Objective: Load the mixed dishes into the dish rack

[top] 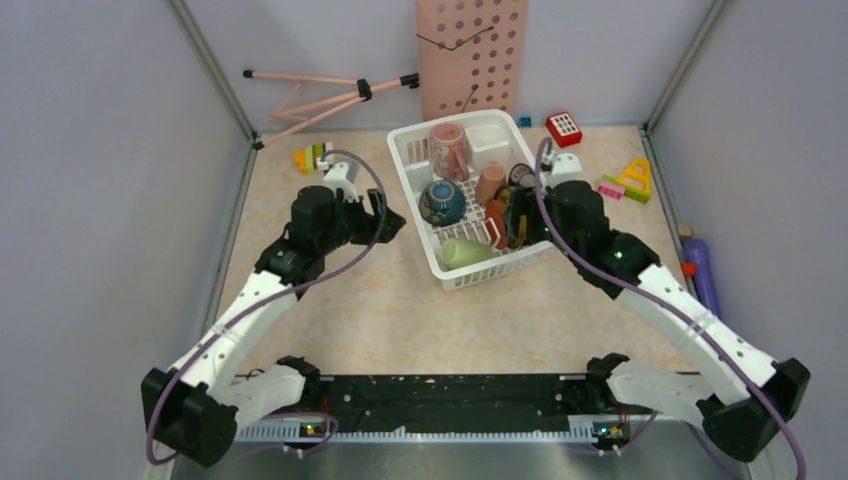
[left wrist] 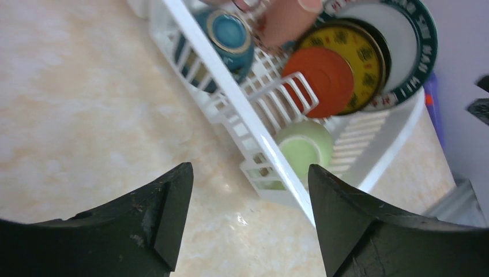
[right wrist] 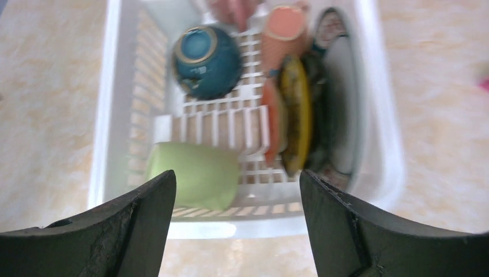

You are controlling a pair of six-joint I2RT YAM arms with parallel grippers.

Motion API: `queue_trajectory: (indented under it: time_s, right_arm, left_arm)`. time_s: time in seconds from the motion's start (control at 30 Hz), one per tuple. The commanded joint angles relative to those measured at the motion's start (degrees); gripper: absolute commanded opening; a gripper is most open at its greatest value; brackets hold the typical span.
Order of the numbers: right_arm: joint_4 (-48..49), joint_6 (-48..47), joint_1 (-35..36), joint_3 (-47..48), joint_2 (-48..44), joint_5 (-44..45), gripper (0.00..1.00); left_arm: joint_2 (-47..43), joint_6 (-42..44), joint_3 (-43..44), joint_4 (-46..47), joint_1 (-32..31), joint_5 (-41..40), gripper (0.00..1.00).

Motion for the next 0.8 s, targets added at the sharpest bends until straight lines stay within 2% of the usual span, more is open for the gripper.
queue_trajectory:
  time_s: [0.0, 0.03, 0.1, 0.2, 0.33, 0.43, 0.6, 0.73, 0.77]
  right_arm:
    - [7.6, 0.0, -2.0, -9.0, -12.2, 27.0, 0.8]
    - [9.2, -0.7, -3.8, -11.7, -15.4, 31.0, 0.8]
    - [11.9, -0.5, -9.7, -16.6, -21.5, 33.4, 0.81]
    - [15.0, 1.5, -17.6, -21.4, -26.7, 31.6, 0.81]
    - [23.1, 0.5, -21.5, -30.9, -27.2, 34.5, 0.85]
    - [29.7, 0.9, -24.3, -37.9, -24.9, 33.5, 0.86]
    - [52.7, -6.5, -27.1, -54.2, -24.9, 20.6, 0.86]
    - [65.1, -11.2, -27.2, -59.1, -19.2, 16.6, 0.85]
    - [68.3, -11.9, -27.3, -59.7, -16.2, 16.3, 0.85]
  left_arm:
    - [-9.8, 0.7, -4.9, -0.2, 2.2, -16.1, 0.79]
    - [-11.7, 0.7, -6.4, -0.7, 2.6, -22.6, 0.8]
    - [-15.5, 0.5, -10.2, -0.7, 3.4, -30.1, 0.82]
    - [-20.8, -0.2, -16.3, 1.3, 4.9, -35.2, 0.84]
    - [-25.1, 0.7, -24.2, 9.2, 5.5, -41.1, 0.85]
    - [-23.5, 4.8, -30.2, 18.5, 5.7, -44.8, 0.9]
    - [-17.4, 12.5, -33.4, 28.7, 5.8, -46.4, 0.95]
    - [-12.8, 20.2, -38.8, 42.9, 6.6, -48.8, 0.96]
    - [-11.6, 21.4, -41.4, 48.4, 7.0, -46.9, 0.98]
